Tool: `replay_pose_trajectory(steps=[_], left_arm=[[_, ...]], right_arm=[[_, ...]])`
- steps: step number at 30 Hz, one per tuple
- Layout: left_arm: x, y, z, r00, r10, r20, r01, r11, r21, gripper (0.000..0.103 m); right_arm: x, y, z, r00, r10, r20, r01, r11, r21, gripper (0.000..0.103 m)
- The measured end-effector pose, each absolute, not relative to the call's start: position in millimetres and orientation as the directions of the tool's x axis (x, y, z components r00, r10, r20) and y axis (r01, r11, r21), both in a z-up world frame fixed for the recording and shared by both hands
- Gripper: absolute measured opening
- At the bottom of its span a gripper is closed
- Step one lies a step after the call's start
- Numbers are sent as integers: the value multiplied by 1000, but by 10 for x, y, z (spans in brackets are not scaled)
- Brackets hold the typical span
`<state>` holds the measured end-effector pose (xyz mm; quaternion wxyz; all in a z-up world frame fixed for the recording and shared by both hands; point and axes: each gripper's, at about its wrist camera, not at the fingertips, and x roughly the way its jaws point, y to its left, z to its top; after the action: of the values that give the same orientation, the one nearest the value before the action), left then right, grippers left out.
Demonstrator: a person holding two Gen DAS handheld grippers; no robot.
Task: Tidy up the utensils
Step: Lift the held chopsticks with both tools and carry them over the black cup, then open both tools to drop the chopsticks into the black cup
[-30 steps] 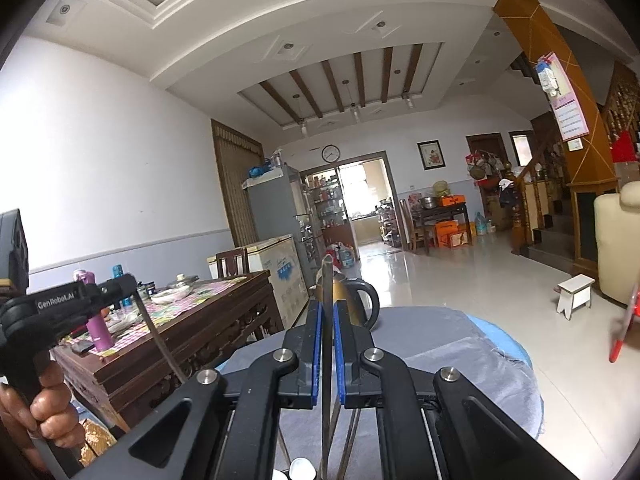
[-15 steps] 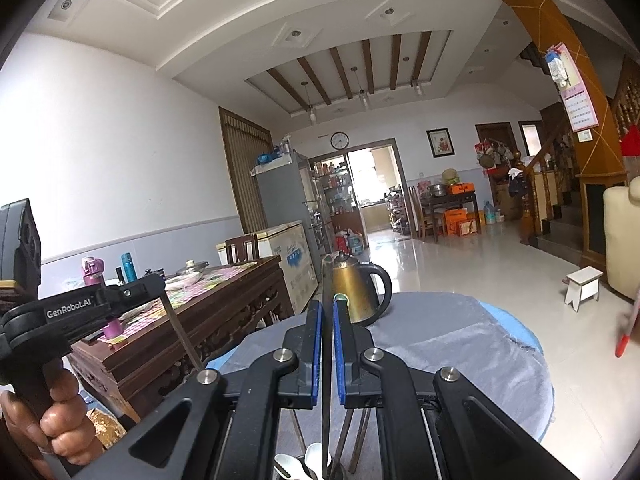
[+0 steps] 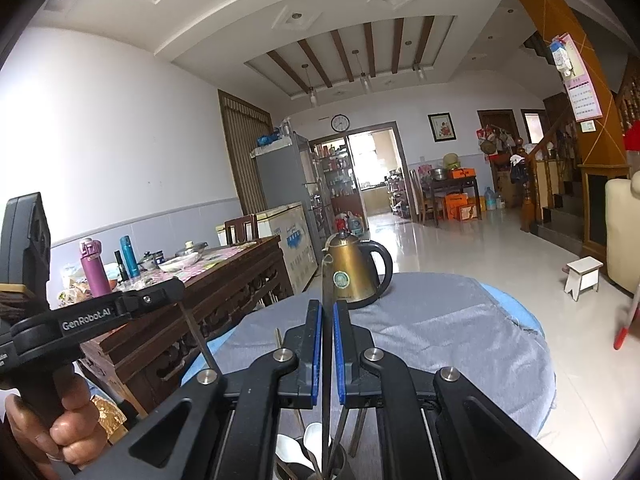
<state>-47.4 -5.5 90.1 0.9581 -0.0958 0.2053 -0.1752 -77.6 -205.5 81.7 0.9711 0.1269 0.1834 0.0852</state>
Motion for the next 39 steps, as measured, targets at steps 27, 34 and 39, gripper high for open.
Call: replay_pose_trajectory(steps=[27,34,39], left_arm=[[-302,-21,661,795,-364,-485,257,927,-273,9],[-308,136,736,831,-324,-453,214,936,-278,19],[-260,260,715,839,-294,-459,172,942,-289,19]], right_arm=[[-638,-1913,531,835,280,-474,-144,942,304,7],[-629,-2054,546,846,279,-453,-110,925,364,9],[-606,-2112,535,851,260,-456,-79,923,378,9]])
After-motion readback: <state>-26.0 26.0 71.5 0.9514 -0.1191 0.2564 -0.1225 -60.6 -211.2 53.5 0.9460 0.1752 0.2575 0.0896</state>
